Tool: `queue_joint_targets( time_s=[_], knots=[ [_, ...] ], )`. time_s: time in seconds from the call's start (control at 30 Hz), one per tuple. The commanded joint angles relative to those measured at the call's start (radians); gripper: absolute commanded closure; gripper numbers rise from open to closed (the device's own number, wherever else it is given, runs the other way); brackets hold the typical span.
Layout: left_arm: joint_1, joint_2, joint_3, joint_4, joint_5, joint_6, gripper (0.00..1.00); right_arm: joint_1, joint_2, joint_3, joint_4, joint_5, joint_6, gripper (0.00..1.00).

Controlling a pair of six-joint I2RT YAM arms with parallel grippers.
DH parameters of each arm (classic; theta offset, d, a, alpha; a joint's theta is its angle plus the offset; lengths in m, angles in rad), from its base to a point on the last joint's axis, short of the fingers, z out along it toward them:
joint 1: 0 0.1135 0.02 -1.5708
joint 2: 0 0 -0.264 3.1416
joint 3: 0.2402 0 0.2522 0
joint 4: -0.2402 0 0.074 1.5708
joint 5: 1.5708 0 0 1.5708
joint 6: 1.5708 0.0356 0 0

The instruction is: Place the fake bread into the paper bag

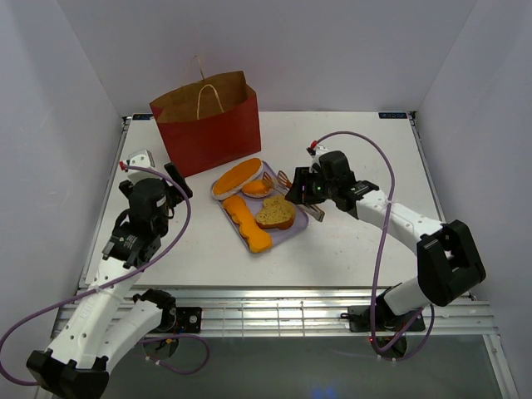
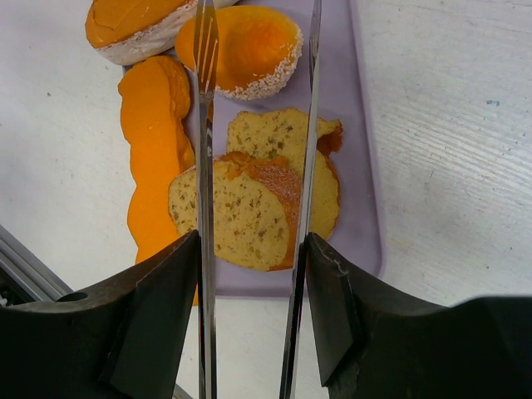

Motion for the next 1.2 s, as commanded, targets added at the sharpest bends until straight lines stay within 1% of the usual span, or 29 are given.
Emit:
queue_joint_targets(
  time_s=[0.0,0.3,0.37,0.47,0.5,0.6,0.67,0.7,0.83,1.03,1.07,1.1,1.13,1.17],
  knots=[
    [0.010,-0.018,0.000,-0.003,-0.010,-0.011,0.02,-0.005,0.010,-0.007,0.061,-0.026,0.011,0.42],
    [0.014,-0.007,0.003,-0.005,0.004,-0.011,0.02,-0.004,0.025,-0.008,0.081,-0.061,0.018,0.42],
    [0.014,-0.006,0.001,-0.005,0.006,-0.014,0.02,-0.005,0.031,-0.010,0.084,-0.069,0.021,0.43],
    [0.014,-0.001,0.003,-0.005,0.007,-0.017,0.02,-0.005,0.036,-0.010,0.086,-0.086,0.026,0.50],
    [0.014,0.000,0.003,-0.005,0.010,-0.015,0.02,-0.005,0.034,-0.010,0.084,-0.089,0.028,0.55],
    [0.014,0.007,0.006,-0.008,0.007,-0.012,0.02,-0.005,0.025,-0.009,0.084,-0.095,0.029,0.62],
    [0.014,0.007,0.004,-0.008,0.015,-0.012,0.02,-0.005,0.014,-0.005,0.084,-0.095,0.029,0.64],
    [0.014,0.004,0.003,-0.006,0.018,-0.012,0.02,-0.004,0.010,-0.004,0.084,-0.095,0.029,0.67],
    [0.014,-0.010,-0.005,0.003,0.020,-0.011,0.02,-0.005,-0.033,0.010,0.079,-0.087,0.026,0.70],
    [0.014,-0.015,-0.010,0.003,0.009,-0.012,0.02,-0.005,-0.078,0.036,0.041,-0.089,0.020,0.70],
    [0.014,-0.015,-0.010,0.003,0.010,-0.012,0.14,-0.004,-0.082,0.034,0.038,-0.092,0.020,0.70],
    [0.014,-0.013,-0.010,0.004,0.018,-0.011,0.22,-0.004,-0.087,0.031,0.037,-0.092,0.020,0.70],
    [0.014,-0.015,-0.008,0.004,0.018,-0.011,0.24,-0.005,-0.099,0.024,0.038,-0.093,0.020,0.70],
    [0.014,-0.016,-0.011,0.006,0.020,-0.011,0.23,-0.005,-0.105,0.019,0.038,-0.093,0.021,0.70]
  ],
)
